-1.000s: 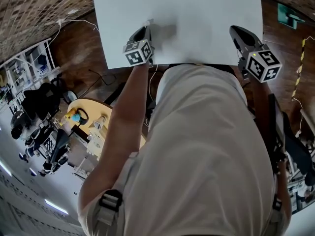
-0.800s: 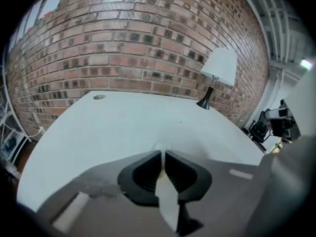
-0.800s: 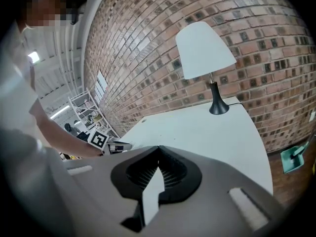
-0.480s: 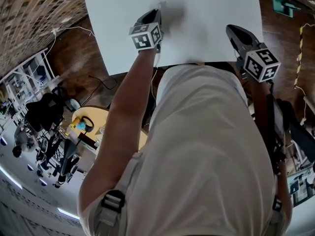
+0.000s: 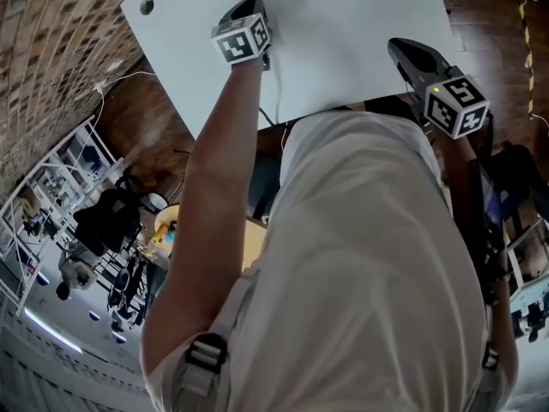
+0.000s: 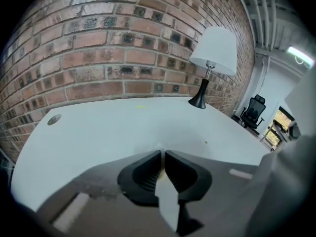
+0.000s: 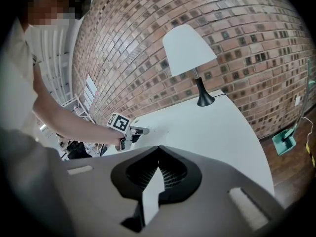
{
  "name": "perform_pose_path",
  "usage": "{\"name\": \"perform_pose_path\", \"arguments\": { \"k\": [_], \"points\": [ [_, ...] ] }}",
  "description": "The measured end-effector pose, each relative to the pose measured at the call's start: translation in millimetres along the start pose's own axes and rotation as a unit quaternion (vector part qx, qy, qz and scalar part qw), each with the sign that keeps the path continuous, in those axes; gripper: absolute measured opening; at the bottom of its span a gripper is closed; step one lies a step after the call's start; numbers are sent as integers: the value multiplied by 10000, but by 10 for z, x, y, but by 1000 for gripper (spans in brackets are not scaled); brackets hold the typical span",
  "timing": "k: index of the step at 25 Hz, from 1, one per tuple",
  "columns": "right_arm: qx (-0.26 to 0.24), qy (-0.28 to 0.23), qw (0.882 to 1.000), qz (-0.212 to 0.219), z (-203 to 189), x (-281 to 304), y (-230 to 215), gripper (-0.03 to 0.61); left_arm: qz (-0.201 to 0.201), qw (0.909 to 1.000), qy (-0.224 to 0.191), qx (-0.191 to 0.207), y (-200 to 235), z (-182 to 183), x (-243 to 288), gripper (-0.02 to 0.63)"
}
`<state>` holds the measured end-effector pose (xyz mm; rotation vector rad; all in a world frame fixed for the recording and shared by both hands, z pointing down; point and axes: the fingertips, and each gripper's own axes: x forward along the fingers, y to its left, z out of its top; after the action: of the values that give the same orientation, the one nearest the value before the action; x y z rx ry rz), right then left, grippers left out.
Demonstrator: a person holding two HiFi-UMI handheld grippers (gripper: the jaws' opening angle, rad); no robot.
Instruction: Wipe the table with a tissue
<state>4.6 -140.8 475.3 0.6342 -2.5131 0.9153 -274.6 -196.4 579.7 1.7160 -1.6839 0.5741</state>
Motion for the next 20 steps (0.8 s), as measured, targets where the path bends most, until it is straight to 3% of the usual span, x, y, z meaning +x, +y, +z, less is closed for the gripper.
{"name": "perform_pose_path", "arguments": {
  "k": [13, 20],
  "points": [
    [118, -193, 9994, -269, 14, -253, -192, 8, 182, 9984, 340, 403, -86, 96, 157, 32],
    [147, -224, 9991, -319, 17, -257, -223, 8, 181, 9922, 501, 1128, -337, 71, 231, 32]
  ]
}}
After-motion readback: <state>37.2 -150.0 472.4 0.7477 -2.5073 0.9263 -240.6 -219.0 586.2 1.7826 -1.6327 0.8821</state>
